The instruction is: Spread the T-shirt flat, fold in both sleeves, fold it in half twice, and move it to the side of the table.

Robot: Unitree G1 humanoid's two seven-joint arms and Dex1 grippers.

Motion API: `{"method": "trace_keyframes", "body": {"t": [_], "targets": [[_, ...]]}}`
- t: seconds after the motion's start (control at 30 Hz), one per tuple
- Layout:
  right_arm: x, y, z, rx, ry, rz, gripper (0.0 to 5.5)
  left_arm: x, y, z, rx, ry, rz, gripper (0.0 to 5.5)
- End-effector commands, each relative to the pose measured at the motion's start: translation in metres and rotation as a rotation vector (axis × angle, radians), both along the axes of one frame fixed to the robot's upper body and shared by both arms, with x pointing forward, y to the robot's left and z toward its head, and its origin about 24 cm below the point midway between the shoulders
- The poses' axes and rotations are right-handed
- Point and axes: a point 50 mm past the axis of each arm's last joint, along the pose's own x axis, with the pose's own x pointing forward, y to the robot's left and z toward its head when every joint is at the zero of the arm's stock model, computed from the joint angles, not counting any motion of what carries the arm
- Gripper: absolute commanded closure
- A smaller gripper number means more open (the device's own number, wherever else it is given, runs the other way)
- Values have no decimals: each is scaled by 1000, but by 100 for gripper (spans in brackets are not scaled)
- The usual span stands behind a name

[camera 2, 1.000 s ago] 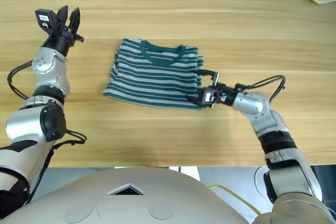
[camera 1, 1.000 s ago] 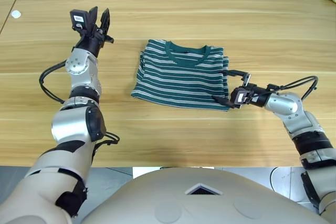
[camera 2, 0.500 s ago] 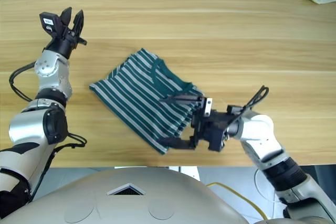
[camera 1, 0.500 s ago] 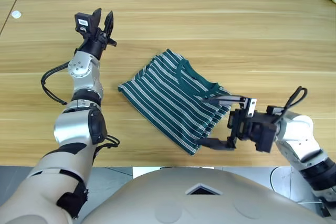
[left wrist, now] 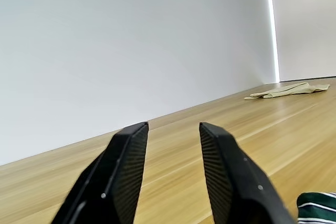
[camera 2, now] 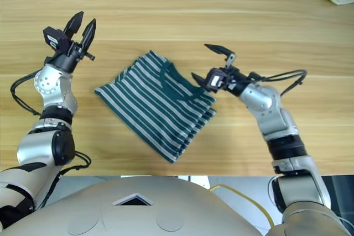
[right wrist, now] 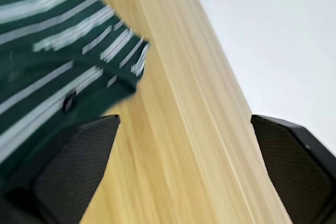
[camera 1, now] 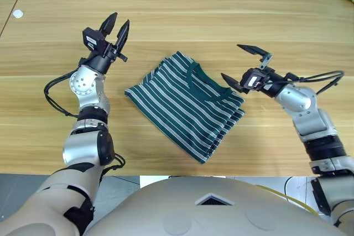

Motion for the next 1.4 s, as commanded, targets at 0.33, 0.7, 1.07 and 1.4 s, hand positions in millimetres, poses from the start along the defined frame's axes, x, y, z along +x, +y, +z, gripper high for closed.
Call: {"method": "trace_keyframes", "body": {"t": [0.33, 0.7, 1.07, 1.4], "targets": [[-39, -13, -3, 28, 72, 98, 89, 1, -6, -1, 45, 0, -22, 370], [-84, -5, -17, -31, 206, 264, 89, 4, -10, 1, 48, -5, -25, 370], [-73, 17, -16, 50, 177, 301, 89, 3, -12, -1, 46, -4, -22, 370], [-85, 10, 38, 261, 72, 454, 89, 3, -11, -1, 50, -3, -21, 370]]}}
